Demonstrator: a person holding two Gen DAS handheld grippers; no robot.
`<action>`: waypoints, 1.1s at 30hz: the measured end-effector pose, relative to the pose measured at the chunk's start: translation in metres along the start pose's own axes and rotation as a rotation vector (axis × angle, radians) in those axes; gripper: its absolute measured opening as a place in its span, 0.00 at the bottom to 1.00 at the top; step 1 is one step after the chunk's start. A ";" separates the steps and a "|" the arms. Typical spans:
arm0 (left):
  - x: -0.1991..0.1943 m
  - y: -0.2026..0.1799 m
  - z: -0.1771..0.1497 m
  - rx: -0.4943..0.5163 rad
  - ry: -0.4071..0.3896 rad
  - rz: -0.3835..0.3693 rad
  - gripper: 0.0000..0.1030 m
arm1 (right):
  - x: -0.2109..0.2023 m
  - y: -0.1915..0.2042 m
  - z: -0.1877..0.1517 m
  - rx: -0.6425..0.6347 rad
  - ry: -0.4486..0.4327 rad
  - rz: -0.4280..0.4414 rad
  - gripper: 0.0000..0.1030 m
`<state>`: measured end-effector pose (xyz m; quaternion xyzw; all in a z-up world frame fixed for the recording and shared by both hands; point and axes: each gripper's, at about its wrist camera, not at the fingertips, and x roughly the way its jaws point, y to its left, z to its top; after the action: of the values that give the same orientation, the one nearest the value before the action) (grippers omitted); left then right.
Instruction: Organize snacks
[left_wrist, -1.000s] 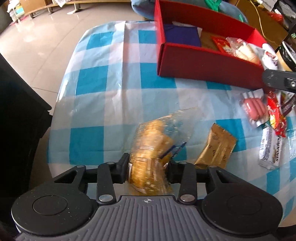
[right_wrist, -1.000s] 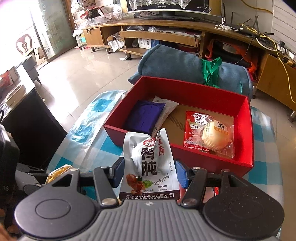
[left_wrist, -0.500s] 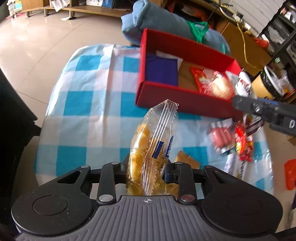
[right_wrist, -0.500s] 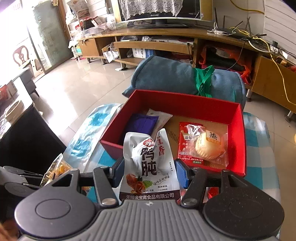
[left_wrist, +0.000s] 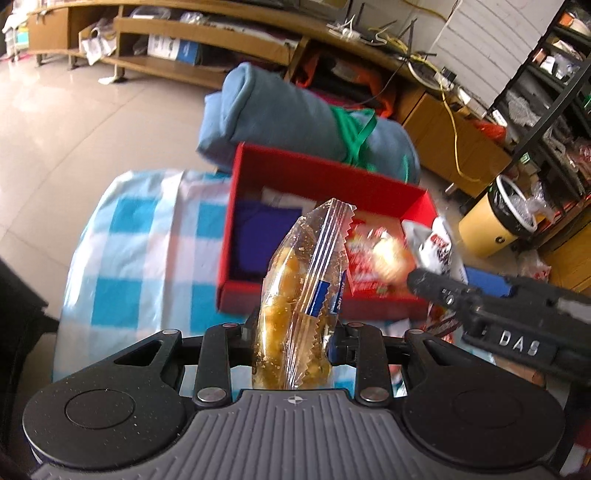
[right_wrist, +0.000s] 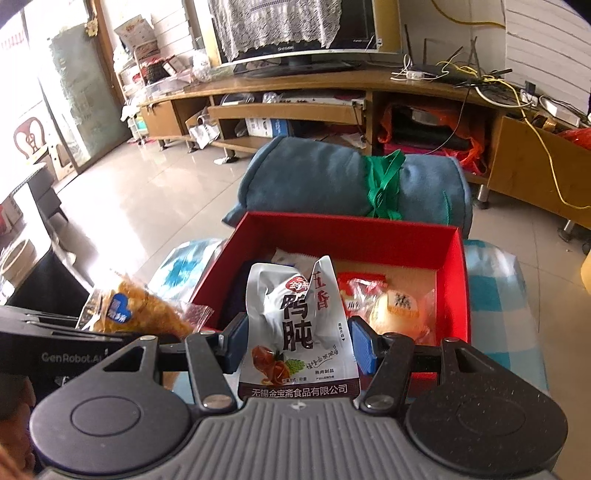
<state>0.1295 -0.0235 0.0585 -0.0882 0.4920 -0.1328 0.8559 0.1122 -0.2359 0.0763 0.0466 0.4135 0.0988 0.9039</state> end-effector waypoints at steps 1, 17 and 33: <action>0.001 -0.003 0.004 0.001 -0.005 -0.001 0.37 | 0.000 -0.001 0.002 0.004 -0.004 -0.002 0.50; 0.041 -0.030 0.051 0.058 -0.037 0.041 0.37 | 0.028 -0.027 0.031 0.069 -0.015 -0.041 0.50; 0.063 -0.030 0.061 0.097 -0.041 0.135 0.38 | 0.065 -0.034 0.034 0.040 0.037 -0.103 0.50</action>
<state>0.2085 -0.0710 0.0456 -0.0162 0.4722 -0.0968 0.8760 0.1842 -0.2555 0.0449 0.0414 0.4337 0.0446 0.8990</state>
